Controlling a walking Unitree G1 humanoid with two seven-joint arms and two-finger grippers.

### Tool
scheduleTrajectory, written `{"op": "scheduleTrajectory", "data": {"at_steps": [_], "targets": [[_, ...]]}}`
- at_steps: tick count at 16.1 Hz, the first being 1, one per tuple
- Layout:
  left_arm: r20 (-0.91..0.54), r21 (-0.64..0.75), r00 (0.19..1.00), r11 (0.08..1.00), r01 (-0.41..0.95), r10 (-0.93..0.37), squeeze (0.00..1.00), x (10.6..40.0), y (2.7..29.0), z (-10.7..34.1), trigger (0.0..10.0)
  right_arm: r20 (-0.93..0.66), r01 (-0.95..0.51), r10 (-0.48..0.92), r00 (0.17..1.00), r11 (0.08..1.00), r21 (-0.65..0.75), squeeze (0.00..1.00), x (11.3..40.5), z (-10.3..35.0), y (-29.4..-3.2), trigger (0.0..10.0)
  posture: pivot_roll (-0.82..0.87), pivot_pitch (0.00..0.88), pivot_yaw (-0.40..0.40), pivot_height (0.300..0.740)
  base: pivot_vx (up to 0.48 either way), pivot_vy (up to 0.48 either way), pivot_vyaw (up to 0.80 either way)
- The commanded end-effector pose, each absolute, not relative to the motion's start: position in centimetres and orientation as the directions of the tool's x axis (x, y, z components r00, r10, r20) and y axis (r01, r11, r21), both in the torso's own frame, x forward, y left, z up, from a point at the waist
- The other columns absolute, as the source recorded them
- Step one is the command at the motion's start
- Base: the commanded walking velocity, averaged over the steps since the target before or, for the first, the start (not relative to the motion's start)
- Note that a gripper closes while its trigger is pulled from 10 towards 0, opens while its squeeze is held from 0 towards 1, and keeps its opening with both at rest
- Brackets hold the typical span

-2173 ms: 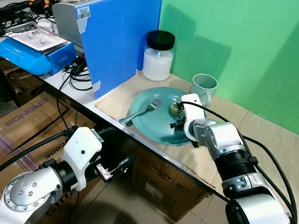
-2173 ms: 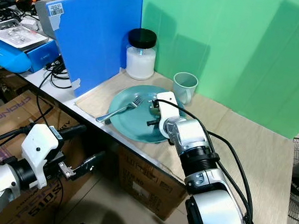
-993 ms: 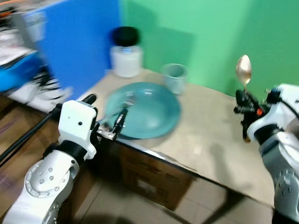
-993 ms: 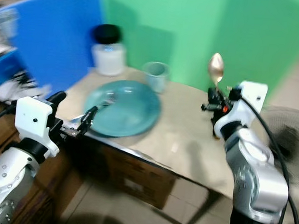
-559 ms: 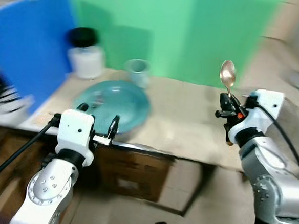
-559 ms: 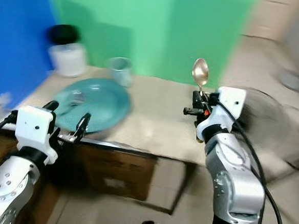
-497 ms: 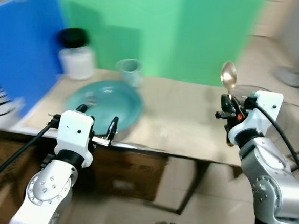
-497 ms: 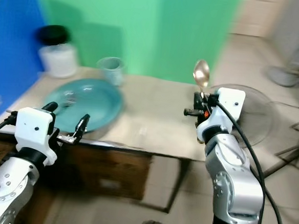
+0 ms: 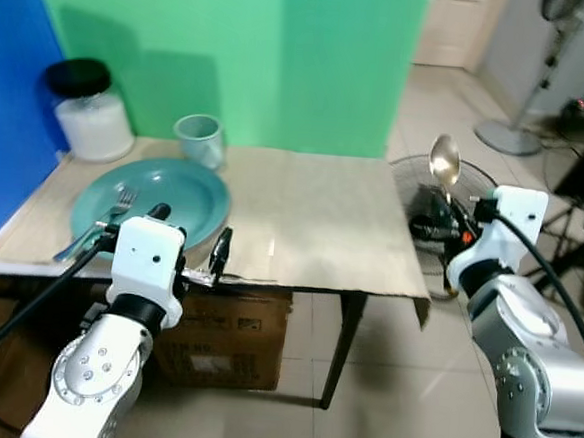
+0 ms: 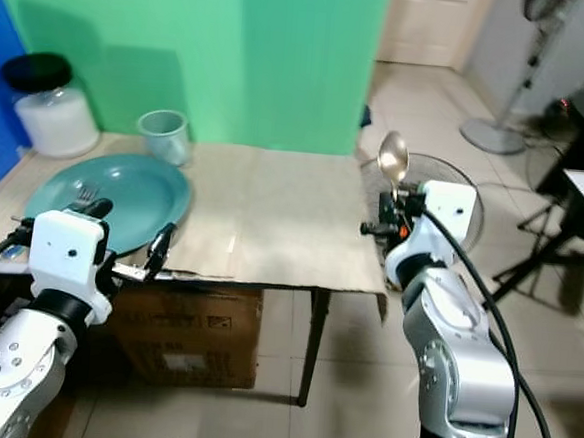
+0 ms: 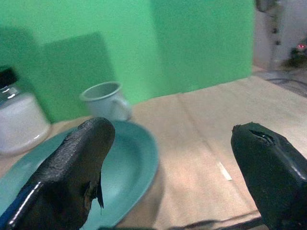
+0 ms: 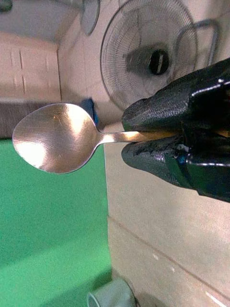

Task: Setting the table

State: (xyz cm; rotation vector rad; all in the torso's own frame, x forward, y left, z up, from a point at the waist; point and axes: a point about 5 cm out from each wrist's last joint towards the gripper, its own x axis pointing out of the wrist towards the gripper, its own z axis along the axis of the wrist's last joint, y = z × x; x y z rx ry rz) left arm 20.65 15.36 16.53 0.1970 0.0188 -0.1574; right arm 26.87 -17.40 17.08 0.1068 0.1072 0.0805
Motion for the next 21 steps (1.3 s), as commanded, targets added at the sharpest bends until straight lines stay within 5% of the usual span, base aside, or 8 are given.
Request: {"op": "scheduleTrajectory", "data": {"at_steps": [1, 21], "targets": [[-0.033, 0.208, 0.988, 0.965, 0.157, -0.153, 0.0, 20.9, 15.3, 16.6, 10.0, -0.094, -0.048, 0.057, 0.994, 0.994, 0.095, 0.0, 26.7, 17.1, -17.8, 10.0, -0.04, 0.0, 0.006, 0.74, 0.0, 0.0, 0.0], [-0.018, 0.211, 0.988, 0.965, 0.155, -0.155, 0.0, 21.6, 15.9, 16.9, 10.0, -0.127, -0.01, 0.02, 0.992, 0.997, 0.083, 0.0, 26.3, 16.5, -18.9, 10.0, -0.07, 0.0, 0.013, 0.74, 0.0, 0.0, -0.71]]}}
